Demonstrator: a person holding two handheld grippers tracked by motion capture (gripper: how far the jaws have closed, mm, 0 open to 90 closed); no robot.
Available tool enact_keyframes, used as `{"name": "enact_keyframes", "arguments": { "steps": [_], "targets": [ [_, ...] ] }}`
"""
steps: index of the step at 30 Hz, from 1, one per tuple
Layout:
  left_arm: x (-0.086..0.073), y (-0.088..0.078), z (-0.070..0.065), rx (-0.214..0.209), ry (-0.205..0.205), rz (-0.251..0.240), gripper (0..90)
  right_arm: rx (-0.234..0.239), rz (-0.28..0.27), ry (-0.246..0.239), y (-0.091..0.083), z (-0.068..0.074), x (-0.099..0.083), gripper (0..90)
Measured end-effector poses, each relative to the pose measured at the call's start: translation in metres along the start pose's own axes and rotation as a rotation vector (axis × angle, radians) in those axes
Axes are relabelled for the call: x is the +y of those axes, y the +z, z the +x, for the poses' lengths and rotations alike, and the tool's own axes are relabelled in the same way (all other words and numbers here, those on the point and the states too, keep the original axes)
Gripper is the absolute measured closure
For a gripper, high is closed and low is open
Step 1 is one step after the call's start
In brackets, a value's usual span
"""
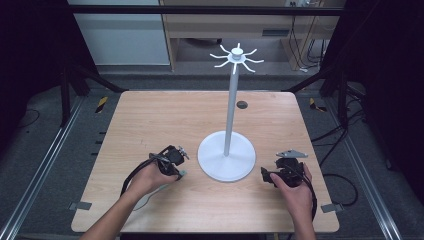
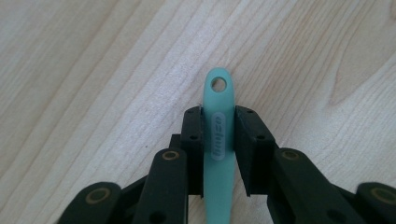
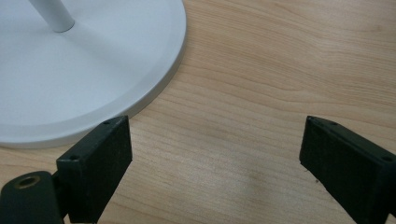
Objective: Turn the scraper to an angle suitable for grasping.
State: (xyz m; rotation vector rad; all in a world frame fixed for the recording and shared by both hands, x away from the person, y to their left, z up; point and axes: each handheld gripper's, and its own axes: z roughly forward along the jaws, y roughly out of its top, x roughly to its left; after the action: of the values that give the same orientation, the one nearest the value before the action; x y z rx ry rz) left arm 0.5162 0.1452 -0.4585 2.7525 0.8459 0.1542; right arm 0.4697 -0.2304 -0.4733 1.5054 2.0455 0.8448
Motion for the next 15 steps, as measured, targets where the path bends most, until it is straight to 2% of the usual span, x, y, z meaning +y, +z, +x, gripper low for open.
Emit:
{"name": "enact_keyframes", "arguments": {
  "steps": [6,7,8,9,10,15],
  "targets": [
    [-0.009,-0.023,0.003,0.011,-0.011,-0.082,74.3,-0.003,0.002,-0.002,0.0,0.001,0.0,9.7],
    [-0.012,-0.031,0.003,0.021,-0.011,-0.107,74.2,-0.004,0.003,-0.002,0.0,0.001,0.0,9.7],
    [-0.012,-0.031,0.003,0.021,-0.011,-0.107,74.3,-0.004,0.004,-0.002,0.0,0.001,0.0,9.7],
    [-0.016,-0.04,0.002,0.027,-0.008,-0.137,74.3,-0.004,0.003,-0.002,0.0,0.001,0.0,9.7],
    [-0.016,-0.04,0.002,0.027,-0.008,-0.137,74.3,-0.004,0.003,-0.002,0.0,0.001,0.0,9.7],
    [-0.027,-0.059,0.003,0.034,-0.021,-0.21,74.3,-0.006,0.005,-0.004,0.0,0.001,0.0,9.7]
  ]
}}
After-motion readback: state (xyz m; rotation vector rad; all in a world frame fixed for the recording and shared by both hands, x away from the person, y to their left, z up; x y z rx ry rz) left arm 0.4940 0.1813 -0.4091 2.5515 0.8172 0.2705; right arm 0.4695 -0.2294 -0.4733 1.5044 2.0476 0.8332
